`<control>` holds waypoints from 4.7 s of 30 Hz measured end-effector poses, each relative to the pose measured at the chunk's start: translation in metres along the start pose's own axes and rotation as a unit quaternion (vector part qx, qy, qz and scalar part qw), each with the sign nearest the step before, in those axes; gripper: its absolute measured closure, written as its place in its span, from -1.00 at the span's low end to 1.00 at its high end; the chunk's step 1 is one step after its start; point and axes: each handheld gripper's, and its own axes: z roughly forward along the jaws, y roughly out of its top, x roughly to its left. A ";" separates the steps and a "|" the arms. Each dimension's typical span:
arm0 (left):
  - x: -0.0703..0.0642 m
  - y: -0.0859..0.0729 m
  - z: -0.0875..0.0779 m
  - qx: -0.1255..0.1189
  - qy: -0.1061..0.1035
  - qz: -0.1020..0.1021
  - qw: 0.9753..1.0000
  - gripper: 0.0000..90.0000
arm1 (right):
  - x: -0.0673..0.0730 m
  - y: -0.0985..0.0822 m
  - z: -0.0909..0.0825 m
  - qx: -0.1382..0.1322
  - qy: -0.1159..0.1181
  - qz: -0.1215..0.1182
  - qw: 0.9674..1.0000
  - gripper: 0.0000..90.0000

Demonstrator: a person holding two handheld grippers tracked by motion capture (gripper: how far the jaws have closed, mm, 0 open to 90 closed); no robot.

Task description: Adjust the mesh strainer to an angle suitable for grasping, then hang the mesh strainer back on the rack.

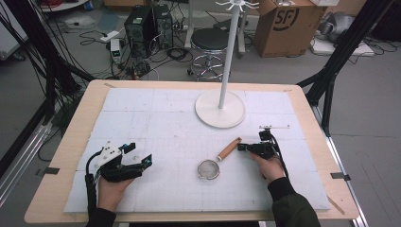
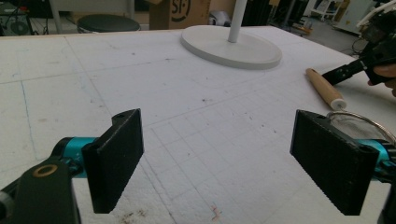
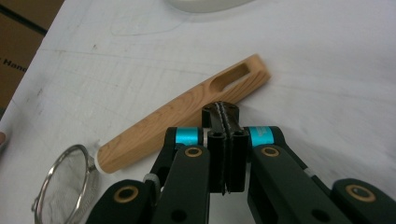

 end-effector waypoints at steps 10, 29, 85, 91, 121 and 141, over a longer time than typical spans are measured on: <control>0.000 0.000 0.000 0.000 0.000 0.001 1.000 -0.60 | 0.027 0.013 0.036 0.020 0.021 -0.017 0.999 1.00; 0.001 0.000 0.000 0.003 0.001 0.001 1.000 -0.60 | 0.082 0.014 0.080 0.077 0.059 -0.113 0.989 1.00; 0.004 0.000 -0.004 0.003 0.007 0.001 1.000 -0.58 | 0.134 0.015 0.101 0.103 0.022 -0.124 0.987 0.06; 0.004 0.000 -0.004 0.005 0.007 0.001 1.000 -0.58 | 0.141 0.012 0.102 0.099 -0.008 -0.158 0.982 0.11; 0.002 0.000 -0.004 0.004 0.002 -0.002 1.000 -0.58 | 0.161 0.002 0.108 0.092 -0.105 -0.242 0.960 0.49; 0.006 -0.001 -0.007 0.001 0.007 -0.006 1.000 -0.58 | 0.152 0.012 0.098 0.104 -0.057 -0.247 0.962 0.56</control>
